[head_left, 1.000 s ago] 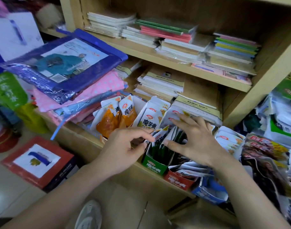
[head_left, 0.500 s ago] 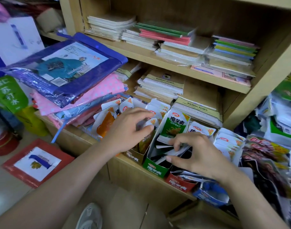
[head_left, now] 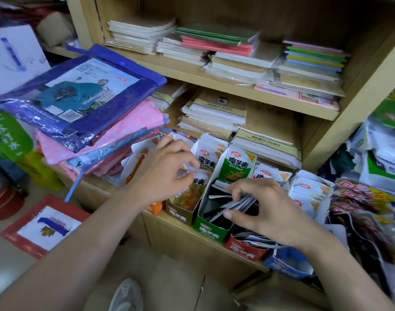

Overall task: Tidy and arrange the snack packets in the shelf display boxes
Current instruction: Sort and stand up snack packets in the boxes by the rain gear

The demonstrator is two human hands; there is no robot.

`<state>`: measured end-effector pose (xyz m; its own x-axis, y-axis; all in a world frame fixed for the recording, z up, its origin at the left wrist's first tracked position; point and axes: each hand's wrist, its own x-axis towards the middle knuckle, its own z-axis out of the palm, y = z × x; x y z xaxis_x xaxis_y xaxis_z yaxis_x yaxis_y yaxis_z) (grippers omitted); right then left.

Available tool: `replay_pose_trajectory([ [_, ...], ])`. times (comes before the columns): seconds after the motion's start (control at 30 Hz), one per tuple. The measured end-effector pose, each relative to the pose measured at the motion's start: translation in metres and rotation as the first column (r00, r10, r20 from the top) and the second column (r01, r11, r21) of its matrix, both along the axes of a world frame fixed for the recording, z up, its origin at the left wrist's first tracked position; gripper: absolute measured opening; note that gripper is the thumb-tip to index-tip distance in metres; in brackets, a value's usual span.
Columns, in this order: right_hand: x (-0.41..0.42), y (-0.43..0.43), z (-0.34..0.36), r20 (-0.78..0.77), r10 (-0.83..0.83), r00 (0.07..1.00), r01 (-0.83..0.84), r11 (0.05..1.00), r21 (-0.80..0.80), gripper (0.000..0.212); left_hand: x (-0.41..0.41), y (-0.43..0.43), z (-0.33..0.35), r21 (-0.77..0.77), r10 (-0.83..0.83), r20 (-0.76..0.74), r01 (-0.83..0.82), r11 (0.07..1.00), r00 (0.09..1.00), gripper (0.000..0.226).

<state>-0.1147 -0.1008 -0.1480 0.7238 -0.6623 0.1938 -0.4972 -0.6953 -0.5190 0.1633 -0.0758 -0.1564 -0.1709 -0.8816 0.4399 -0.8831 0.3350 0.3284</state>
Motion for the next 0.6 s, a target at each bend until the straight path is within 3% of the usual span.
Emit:
replay_pose_trajectory([
  [0.1, 0.000, -0.001, 0.000, 0.001, 0.001, 1.000, -0.001, 1.000, -0.022, 0.034, 0.010, 0.016, 0.006, 0.144, -0.057, -0.098, 0.071, 0.987, 0.994, 0.017],
  [0.23, 0.001, -0.001, 0.002, -0.007, 0.002, 1.000, -0.002, 0.999, -0.052, 0.036, 0.014, 0.034, 0.012, 0.217, -0.057, -0.105, 0.079, 0.973, 0.993, 0.016],
  [0.33, 0.001, 0.000, 0.002, -0.034, -0.006, 0.999, 0.004, 0.998, -0.064, 0.038, 0.010, 0.041, 0.013, 0.192, -0.067, -0.056, 0.077, 0.978, 0.996, 0.016],
  [0.4, 0.001, 0.001, 0.002, -0.045, -0.021, 0.999, 0.018, 0.998, -0.067, 0.041, 0.008, 0.042, 0.015, 0.093, -0.063, 0.032, 0.059, 0.994, 0.998, 0.012],
  [0.6, 0.001, 0.002, 0.003, -0.080, -0.066, 0.995, 0.060, 0.996, -0.064, 0.054, -0.001, 0.041, 0.016, 0.043, 0.078, 0.117, -0.083, 0.996, 0.990, 0.010],
])
